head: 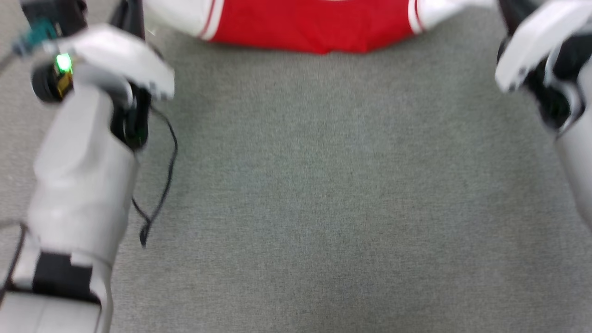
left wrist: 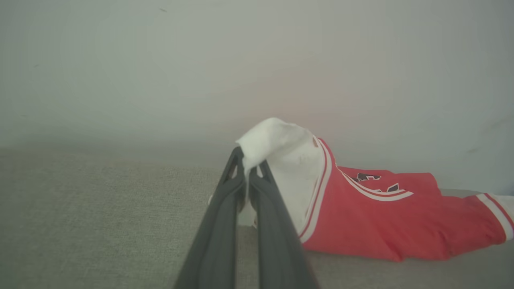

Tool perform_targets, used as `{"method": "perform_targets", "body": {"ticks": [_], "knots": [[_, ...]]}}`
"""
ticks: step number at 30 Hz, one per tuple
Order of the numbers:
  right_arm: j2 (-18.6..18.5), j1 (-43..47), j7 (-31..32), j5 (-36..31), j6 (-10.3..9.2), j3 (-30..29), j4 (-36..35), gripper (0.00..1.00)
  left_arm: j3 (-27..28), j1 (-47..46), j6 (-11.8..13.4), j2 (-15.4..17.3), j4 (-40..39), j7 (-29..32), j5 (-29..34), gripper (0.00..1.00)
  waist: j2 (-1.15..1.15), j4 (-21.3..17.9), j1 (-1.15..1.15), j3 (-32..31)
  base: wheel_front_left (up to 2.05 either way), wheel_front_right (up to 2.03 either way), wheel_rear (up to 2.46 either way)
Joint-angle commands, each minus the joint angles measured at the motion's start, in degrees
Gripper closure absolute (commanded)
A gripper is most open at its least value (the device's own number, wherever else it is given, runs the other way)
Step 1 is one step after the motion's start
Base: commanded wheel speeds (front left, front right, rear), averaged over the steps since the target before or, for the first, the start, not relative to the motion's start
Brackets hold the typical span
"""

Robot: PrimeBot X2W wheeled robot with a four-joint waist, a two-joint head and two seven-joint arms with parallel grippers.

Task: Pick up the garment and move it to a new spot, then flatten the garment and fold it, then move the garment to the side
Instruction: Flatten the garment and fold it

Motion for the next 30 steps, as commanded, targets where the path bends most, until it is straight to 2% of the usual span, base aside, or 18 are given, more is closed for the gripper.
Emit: {"method": "perform_targets", "body": {"ticks": [1, 8, 13, 18, 23, 27, 28, 30], "knots": [[-0.6, 2.0, -0.4, 0.5, -0.04, 0.1, -0.4, 1.0, 0.6, 1.8, -0.1, 0.2, -0.8, -0.4, -0.5, 1.0, 0.0, 0.6, 0.0, -4.5, 0.0, 0.0, 0.0], [-1.9, 21.0, -1.4, 5.0, -0.03, 0.9, -6.5, 1.0, 7.5, 24.7, 1.4, 1.1, -13.8, -0.4, -0.4, 1.0, 0.0, 0.4, 0.0, -13.4, 0.0, 0.0, 0.0], [-2.5, 33.7, -0.5, 6.6, -0.03, -0.9, -11.4, 1.0, 11.1, 41.2, 4.1, 2.1, -23.0, -0.3, 1.1, 1.0, 0.0, 0.2, 0.0, -18.7, 0.0, 0.0, 0.0], [-3.2, 45.8, 0.9, 5.6, -0.04, -4.2, -16.3, 1.0, 11.6, 54.5, 7.7, 2.7, -30.9, 0.8, 1.4, 1.0, 0.0, 0.8, 0.0, -23.3, 0.0, 0.0, 0.0], [-1.3, 56.7, 2.4, 3.6, -0.03, -9.6, -21.8, 1.0, 11.4, 64.3, 11.2, 3.0, -38.6, 3.9, 1.1, 1.0, 0.0, 1.7, 0.0, -24.7, 0.0, 0.0, 0.0], [0.0, 64.4, 4.0, -0.4, -0.03, -14.8, -26.0, 1.0, 10.7, 69.7, 13.3, 3.6, -43.0, 5.7, 1.9, 1.0, 0.0, 2.6, 0.0, -25.1, 0.0, 0.0, 0.0], [0.7, 66.3, 4.9, -1.4, -0.04, -16.3, -26.8, 0.82, 10.5, 70.6, 13.6, 3.7, -43.9, 6.0, 2.2, 1.0, 0.0, 2.9, 0.0, -25.2, 0.0, 0.0, 0.0], [1.9, 69.2, 6.4, -3.0, -0.04, -19.0, -28.8, 0.36, 10.1, 71.8, 14.1, 3.8, -45.5, 6.3, 2.5, 1.0, 0.0, 3.5, 0.0, -25.2, 0.0, 0.0, 0.0]]}}
